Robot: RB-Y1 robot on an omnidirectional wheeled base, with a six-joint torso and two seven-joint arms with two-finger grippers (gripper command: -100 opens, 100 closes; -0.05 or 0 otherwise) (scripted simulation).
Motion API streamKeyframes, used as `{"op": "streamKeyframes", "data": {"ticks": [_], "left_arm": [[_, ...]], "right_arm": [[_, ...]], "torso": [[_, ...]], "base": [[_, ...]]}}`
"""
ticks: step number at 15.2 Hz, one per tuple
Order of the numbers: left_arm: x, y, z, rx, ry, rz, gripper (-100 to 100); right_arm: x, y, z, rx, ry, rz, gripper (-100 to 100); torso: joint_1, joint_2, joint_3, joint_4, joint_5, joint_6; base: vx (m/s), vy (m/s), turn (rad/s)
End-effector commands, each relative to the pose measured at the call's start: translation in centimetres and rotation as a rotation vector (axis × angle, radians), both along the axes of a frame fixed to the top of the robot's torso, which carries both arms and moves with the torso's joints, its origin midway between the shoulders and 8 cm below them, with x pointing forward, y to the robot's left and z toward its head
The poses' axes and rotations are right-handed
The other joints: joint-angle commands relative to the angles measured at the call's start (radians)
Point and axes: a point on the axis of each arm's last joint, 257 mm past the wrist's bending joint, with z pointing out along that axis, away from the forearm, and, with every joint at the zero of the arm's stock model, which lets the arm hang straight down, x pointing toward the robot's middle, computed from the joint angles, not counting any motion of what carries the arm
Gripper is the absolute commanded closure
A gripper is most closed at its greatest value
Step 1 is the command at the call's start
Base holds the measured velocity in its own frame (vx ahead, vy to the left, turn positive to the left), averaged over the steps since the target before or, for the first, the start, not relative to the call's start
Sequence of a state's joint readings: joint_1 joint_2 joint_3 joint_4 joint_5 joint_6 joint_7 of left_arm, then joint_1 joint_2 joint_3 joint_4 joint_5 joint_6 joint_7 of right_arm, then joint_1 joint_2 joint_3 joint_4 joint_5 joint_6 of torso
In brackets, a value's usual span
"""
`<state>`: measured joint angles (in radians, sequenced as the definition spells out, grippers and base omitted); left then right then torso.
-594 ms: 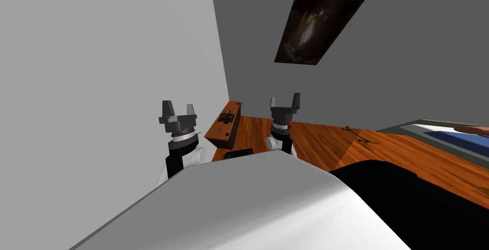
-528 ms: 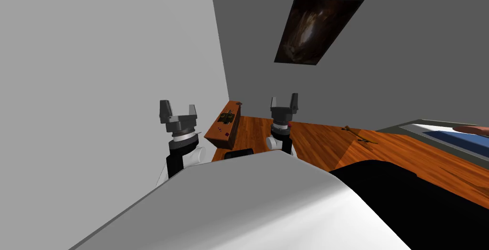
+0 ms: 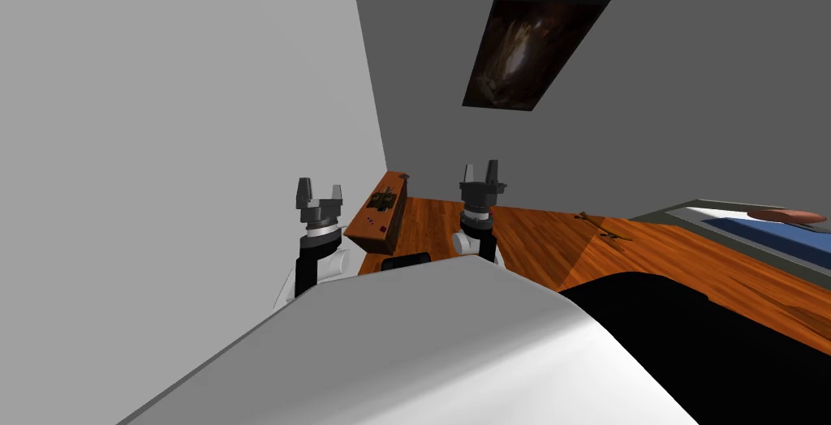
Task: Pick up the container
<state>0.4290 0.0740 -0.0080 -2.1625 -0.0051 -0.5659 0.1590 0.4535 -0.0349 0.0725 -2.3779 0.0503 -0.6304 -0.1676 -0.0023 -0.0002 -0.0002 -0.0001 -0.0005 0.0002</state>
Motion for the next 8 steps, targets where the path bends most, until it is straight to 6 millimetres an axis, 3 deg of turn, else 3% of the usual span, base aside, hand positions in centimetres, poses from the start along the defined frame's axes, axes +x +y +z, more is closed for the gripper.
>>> {"op": "streamKeyframes", "data": {"ticks": [1, 8], "left_arm": [[0.5, 0.4, -1.2, -0.002, 0.024, -0.002, -100], [3.3, 2.1, -6.4, -0.015, 0.137, -0.005, -100]], "right_arm": [[0.0, 0.0, 0.0, 0.000, 0.000, 0.000, 0], [0.0, 0.0, 0.0, 0.000, 0.000, 0.000, 0]], "torso": [[0.000, 0.000, 0.000, 0.000, 0.000, 0.000], [-0.001, 0.000, 0.000, 0.000, 0.000, 0.000]], "base": [[0.000, -0.034, -0.030], [0.003, -0.040, -0.040]]}}
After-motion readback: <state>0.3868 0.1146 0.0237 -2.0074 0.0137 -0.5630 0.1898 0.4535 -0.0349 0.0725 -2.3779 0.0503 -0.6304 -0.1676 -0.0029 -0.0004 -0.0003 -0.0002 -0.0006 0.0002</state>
